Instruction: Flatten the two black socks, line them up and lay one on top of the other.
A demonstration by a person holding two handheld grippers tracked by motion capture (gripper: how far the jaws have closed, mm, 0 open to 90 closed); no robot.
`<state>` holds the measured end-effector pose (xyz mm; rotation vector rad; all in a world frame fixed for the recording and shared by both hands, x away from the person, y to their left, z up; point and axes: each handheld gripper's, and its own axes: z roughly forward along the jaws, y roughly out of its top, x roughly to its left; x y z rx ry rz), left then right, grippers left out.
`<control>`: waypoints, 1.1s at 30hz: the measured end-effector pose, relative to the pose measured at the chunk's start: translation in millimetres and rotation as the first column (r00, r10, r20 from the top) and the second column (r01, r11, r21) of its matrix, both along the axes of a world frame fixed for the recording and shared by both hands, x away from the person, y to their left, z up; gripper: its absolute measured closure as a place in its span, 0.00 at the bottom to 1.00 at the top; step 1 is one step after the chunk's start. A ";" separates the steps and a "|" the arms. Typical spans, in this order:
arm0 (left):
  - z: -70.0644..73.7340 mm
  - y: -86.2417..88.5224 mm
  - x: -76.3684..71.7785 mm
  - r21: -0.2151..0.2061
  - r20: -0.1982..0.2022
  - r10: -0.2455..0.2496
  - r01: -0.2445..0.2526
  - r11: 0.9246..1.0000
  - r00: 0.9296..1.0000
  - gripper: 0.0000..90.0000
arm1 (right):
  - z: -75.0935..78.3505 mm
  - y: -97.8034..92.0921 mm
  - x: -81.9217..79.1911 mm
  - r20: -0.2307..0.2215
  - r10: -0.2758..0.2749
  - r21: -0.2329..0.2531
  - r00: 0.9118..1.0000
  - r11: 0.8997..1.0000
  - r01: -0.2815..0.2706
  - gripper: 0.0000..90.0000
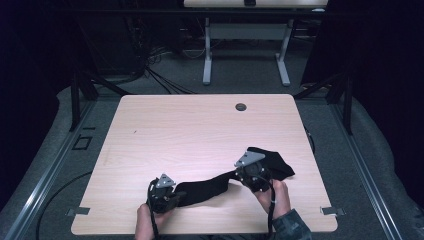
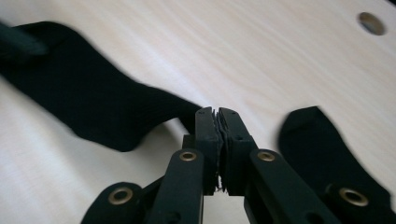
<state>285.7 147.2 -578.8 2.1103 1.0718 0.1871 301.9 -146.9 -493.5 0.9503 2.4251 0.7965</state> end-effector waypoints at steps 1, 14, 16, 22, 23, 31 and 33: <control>0.1 0.2 -0.5 -0.002 -0.002 -0.001 0.001 1.000 1.000 0.99 | -5.9 -0.8 -6.5 -0.019 0.009 0.007 1.000 1.000 -0.009 0.95; 0.4 13.3 1.4 -0.037 -0.053 -0.017 0.015 0.999 0.998 0.99 | -56.9 -55.5 -33.7 -0.233 -0.049 0.156 0.971 0.984 0.087 0.73; 0.8 14.3 2.0 -0.045 -0.061 -0.015 0.013 0.999 0.998 0.96 | -50.9 -58.9 -30.4 -0.224 -0.049 0.182 0.973 0.979 0.091 0.71; 6.1 14.3 2.1 -0.059 -0.049 0.016 -0.018 0.998 0.999 0.72 | -38.7 -55.7 -9.1 -0.248 -0.095 0.249 0.964 0.956 0.158 0.65; 7.4 15.1 2.5 -0.065 -0.037 0.031 -0.033 0.997 0.999 0.67 | -39.1 -52.1 -4.9 -0.255 -0.098 0.242 0.962 0.957 0.162 0.65; 8.4 19.3 8.7 -0.026 -0.021 0.102 -0.103 0.994 0.995 0.51 | -62.2 -23.7 0.3 -0.310 -0.078 0.150 0.947 0.980 0.130 0.67; 4.1 18.4 9.6 -0.012 -0.026 0.095 -0.095 0.995 0.995 0.61 | -67.0 -22.3 -2.6 -0.310 -0.082 0.144 0.947 0.981 0.132 0.70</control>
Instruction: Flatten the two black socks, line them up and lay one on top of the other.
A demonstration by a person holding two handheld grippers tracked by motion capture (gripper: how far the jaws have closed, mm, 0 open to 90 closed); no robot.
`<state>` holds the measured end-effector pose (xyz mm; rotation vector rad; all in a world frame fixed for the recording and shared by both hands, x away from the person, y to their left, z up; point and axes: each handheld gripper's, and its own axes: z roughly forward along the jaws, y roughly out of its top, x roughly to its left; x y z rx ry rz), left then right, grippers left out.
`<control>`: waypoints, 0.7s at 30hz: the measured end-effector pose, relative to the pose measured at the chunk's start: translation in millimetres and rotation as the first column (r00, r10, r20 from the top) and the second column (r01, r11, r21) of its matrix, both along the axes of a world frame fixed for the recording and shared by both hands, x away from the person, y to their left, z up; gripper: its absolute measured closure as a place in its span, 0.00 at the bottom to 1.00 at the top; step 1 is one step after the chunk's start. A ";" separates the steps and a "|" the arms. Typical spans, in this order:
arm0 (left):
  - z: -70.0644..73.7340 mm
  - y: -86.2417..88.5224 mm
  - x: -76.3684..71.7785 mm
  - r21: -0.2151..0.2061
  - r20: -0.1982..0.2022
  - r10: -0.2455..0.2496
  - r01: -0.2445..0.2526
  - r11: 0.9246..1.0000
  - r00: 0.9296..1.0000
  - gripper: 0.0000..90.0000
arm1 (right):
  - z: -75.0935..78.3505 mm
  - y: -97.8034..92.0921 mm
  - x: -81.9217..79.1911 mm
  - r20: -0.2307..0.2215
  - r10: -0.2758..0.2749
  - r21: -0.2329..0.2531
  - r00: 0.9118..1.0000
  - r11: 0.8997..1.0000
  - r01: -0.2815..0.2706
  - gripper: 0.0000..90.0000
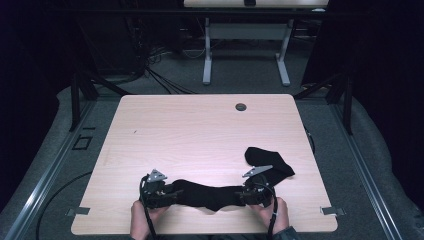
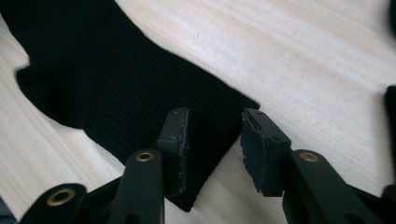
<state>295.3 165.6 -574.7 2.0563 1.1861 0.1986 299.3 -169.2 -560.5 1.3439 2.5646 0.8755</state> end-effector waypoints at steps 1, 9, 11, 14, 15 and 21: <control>-1.4 -0.1 -1.0 -0.006 0.009 0.005 -0.005 1.000 1.000 0.63 | -2.7 -0.3 -1.3 0.006 0.001 0.003 1.000 1.000 -0.001 0.72; -1.1 -2.2 -6.7 0.018 0.020 -0.011 0.011 1.000 1.000 0.72 | -3.3 -9.9 -9.3 0.031 -0.005 -0.013 1.000 1.000 0.005 0.82; -1.2 -4.7 -9.7 0.030 0.029 -0.019 0.018 0.999 0.999 0.72 | -3.6 -13.2 -9.4 0.033 -0.012 -0.010 0.999 1.000 0.012 0.82; -1.0 -6.9 -13.3 0.037 0.032 -0.032 0.031 0.999 0.999 0.72 | -3.2 -16.9 -9.2 0.039 -0.008 -0.028 0.999 1.000 0.009 0.82; -1.2 -7.5 -14.8 0.033 0.029 -0.030 0.029 0.999 0.999 0.72 | -2.9 -17.3 -9.3 0.037 -0.002 -0.031 0.999 1.000 0.003 0.82; -2.6 -5.4 -26.1 0.015 0.036 -0.038 0.038 0.999 0.999 0.72 | -2.6 -18.2 -14.0 0.033 0.028 -0.031 0.999 0.999 -0.027 0.82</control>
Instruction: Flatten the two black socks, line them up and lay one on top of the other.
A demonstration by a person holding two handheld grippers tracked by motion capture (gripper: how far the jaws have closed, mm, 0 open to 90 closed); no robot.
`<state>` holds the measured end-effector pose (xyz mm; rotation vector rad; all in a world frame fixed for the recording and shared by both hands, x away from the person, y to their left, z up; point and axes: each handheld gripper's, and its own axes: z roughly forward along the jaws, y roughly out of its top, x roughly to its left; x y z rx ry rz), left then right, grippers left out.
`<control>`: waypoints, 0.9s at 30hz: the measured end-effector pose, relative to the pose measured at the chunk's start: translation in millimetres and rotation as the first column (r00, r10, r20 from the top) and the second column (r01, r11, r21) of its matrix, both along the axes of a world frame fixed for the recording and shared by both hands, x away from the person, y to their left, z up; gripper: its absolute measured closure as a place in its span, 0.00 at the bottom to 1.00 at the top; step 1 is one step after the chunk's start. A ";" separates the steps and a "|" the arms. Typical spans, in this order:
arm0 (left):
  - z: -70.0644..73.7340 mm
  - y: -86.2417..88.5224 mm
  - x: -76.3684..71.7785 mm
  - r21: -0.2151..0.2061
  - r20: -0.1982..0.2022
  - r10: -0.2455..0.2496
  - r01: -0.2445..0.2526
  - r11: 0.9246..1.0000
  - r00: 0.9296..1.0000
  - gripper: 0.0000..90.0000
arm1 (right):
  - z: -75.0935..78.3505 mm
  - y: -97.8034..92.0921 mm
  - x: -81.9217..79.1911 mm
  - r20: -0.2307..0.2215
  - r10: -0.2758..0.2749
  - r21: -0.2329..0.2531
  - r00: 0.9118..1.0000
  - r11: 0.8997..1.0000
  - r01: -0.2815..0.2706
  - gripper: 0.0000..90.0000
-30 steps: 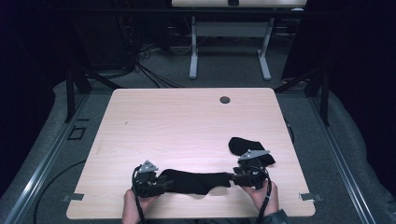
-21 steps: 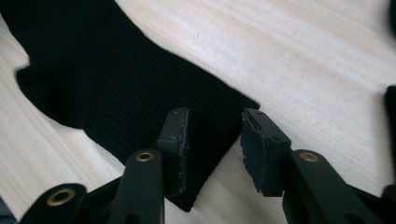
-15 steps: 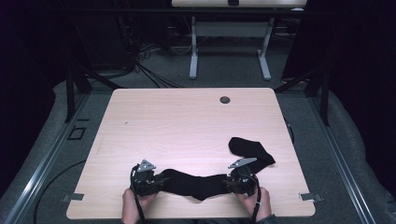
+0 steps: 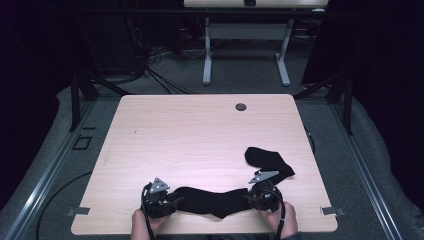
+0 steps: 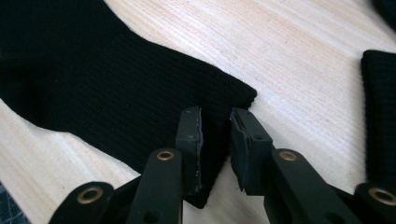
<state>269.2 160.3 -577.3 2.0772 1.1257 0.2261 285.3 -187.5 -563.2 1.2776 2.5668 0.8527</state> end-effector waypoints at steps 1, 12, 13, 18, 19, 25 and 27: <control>-0.1 0.2 -0.5 0.001 0.001 -0.004 0.004 1.000 1.000 0.72 | -0.3 -0.8 -1.1 -0.001 -0.005 0.005 1.000 1.000 0.005 0.81; 12.8 12.2 0.3 -0.027 0.016 0.007 -0.007 1.000 1.000 0.39 | 1.1 -2.3 -0.6 0.005 0.010 0.009 1.000 1.000 -0.010 0.72; 15.4 15.0 0.2 -0.026 0.023 0.011 -0.010 1.000 1.000 0.37 | 0.7 -2.1 -0.7 0.005 0.005 0.027 1.000 1.000 -0.005 0.71; 24.1 31.5 0.9 -0.014 0.064 0.082 -0.081 0.997 0.995 0.27 | 5.6 -8.2 0.2 0.008 0.005 0.029 1.000 1.000 -0.005 0.63; 25.0 36.5 1.8 0.007 0.078 0.087 -0.088 0.996 0.993 0.25 | 7.0 -9.8 0.1 0.011 -0.005 0.033 1.000 0.999 0.004 0.61; 16.6 68.1 8.6 0.091 0.139 0.192 -0.206 0.974 0.971 0.20 | 16.4 -25.2 2.3 0.019 -0.047 0.045 0.999 0.998 0.047 0.47; 10.6 76.2 11.6 0.110 0.139 0.217 -0.233 0.966 0.966 0.18 | 19.9 -29.6 3.3 0.022 -0.061 0.038 0.998 0.997 0.060 0.39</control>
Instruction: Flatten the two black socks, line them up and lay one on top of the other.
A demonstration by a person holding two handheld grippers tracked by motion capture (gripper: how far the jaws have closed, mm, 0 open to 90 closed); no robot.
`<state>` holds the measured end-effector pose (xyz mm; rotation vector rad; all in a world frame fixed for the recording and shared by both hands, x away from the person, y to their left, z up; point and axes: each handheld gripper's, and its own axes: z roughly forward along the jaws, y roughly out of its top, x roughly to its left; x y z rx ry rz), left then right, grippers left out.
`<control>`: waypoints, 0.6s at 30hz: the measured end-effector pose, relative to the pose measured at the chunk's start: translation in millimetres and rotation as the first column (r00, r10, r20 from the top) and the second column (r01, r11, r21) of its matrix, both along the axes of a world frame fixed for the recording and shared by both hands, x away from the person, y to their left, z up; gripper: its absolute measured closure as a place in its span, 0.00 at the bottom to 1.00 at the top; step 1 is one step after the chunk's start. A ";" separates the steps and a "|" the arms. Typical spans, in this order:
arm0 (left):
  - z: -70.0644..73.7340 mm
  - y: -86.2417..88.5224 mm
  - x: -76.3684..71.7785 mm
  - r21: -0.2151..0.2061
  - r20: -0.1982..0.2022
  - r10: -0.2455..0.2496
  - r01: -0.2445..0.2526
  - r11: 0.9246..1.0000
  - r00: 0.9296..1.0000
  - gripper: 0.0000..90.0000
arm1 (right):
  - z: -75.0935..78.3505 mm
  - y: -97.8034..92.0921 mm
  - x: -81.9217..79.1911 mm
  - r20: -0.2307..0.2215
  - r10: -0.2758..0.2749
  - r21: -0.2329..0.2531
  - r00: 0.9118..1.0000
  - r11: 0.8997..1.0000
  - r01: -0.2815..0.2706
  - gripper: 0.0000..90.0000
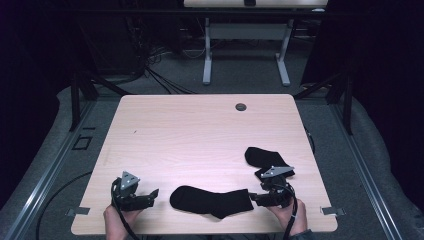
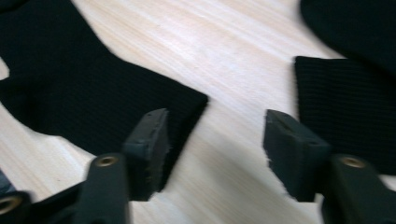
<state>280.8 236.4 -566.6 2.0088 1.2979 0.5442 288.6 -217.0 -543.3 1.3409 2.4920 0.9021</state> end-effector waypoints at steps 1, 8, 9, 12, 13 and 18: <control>-3.3 3.0 1.6 0.006 -0.002 0.011 -0.010 1.000 1.000 0.17 | 1.0 -1.8 0.8 0.011 -0.008 -0.005 1.000 1.000 0.008 0.37; -19.7 6.1 9.9 0.051 -0.015 0.034 -0.034 0.998 0.999 0.16 | 12.1 -12.2 6.4 0.046 -0.054 -0.038 0.997 0.998 0.056 0.30; -21.1 6.7 9.9 0.042 -0.004 0.030 -0.030 0.999 1.000 0.16 | 14.4 -14.1 7.6 0.049 -0.058 -0.046 0.997 0.997 0.060 0.29; -23.3 10.5 11.0 0.025 0.008 0.020 -0.020 0.999 1.000 0.15 | 21.6 -20.3 12.3 0.067 -0.076 -0.056 0.995 0.995 0.080 0.27; -24.5 12.5 11.5 0.010 0.008 0.018 -0.018 1.000 1.000 0.15 | 23.4 -22.1 14.0 0.074 -0.083 -0.060 0.994 0.994 0.087 0.26; -25.1 13.7 12.7 0.013 0.014 0.006 -0.006 1.000 1.000 0.13 | 29.1 -31.3 24.9 0.076 -0.096 -0.078 0.992 0.992 0.102 0.20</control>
